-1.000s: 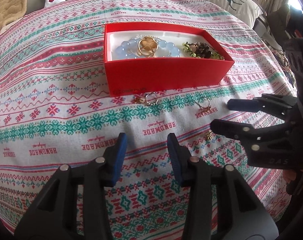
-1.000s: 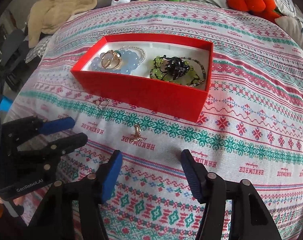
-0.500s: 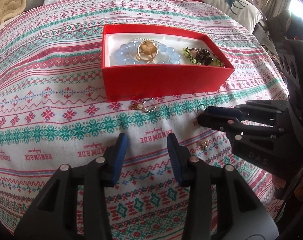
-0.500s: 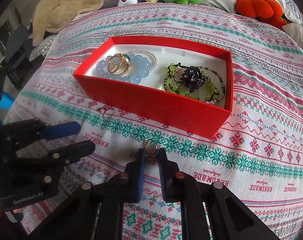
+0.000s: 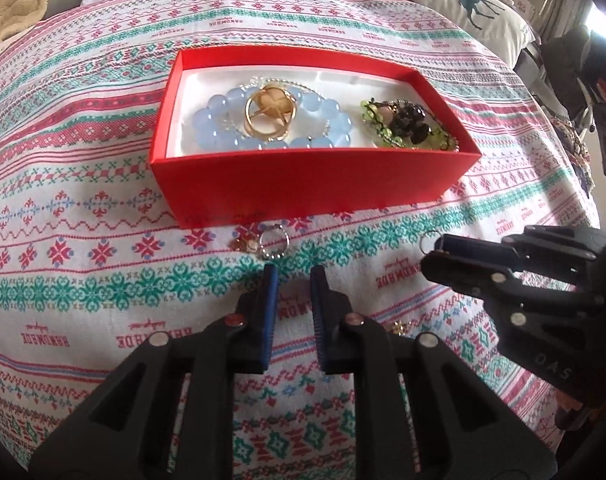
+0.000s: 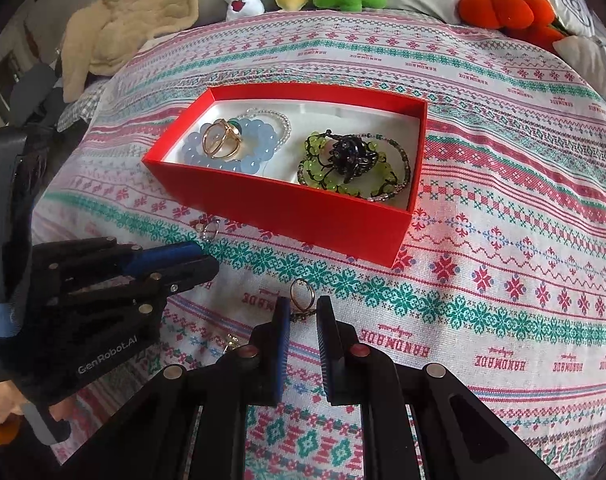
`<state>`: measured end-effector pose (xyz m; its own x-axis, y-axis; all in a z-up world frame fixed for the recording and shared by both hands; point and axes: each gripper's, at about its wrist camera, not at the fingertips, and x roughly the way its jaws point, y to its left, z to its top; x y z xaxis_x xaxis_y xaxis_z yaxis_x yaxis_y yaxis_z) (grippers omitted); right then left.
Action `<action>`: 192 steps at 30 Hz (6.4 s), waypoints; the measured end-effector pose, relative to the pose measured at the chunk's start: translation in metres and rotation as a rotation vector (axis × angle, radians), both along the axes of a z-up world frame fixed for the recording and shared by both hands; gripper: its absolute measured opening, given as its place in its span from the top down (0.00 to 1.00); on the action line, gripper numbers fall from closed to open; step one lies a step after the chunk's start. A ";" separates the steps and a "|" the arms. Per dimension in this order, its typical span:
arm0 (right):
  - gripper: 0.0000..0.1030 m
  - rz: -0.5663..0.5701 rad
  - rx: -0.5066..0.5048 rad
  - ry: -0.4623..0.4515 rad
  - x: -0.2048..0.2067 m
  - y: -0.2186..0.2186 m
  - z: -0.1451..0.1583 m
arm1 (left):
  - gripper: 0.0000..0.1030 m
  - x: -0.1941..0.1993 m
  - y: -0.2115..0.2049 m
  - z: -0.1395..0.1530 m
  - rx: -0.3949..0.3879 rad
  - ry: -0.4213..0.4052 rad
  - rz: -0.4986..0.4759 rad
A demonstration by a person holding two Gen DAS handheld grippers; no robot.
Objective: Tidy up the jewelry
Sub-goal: 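Grasp the small silver ring with the left gripper while the right grasps a gold hoop earring, then carry the silver ring into the box with the left while the right carries the earring there, then open both grippers over the box and withdraw them, then reach the right gripper to the small gold earring and grasp it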
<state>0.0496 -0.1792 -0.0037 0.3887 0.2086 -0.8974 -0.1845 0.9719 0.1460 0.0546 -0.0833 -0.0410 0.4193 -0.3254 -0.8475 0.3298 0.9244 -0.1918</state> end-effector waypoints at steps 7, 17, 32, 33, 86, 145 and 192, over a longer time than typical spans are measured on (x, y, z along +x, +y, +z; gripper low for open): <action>0.87 -0.009 0.016 0.009 0.000 -0.010 0.001 | 0.79 0.004 -0.001 -0.003 0.025 -0.029 -0.003; 0.87 -0.003 0.030 0.008 0.000 -0.009 0.004 | 0.58 0.017 -0.010 -0.003 0.034 -0.050 -0.015; 0.87 -0.014 0.039 0.005 0.001 -0.017 0.006 | 0.67 0.024 -0.008 -0.006 0.073 -0.094 -0.035; 0.87 -0.015 0.040 0.004 0.001 -0.018 0.006 | 0.68 0.023 -0.007 -0.007 0.073 -0.094 -0.034; 0.87 -0.136 0.114 -0.130 0.030 -0.030 0.052 | 0.81 0.015 0.012 0.071 -0.001 -0.246 0.044; 0.22 -0.067 0.043 -0.040 -0.027 -0.021 0.032 | 0.18 -0.031 0.067 0.038 0.125 0.000 0.148; 0.87 0.103 -0.108 -0.044 -0.028 0.046 -0.012 | 0.18 -0.039 0.080 0.019 0.137 0.040 0.138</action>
<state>0.0215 -0.1328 -0.0156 0.4097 0.1531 -0.8993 -0.2882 0.9570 0.0316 0.0158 -0.0028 -0.0217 0.4169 -0.1475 -0.8969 0.1924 0.9787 -0.0715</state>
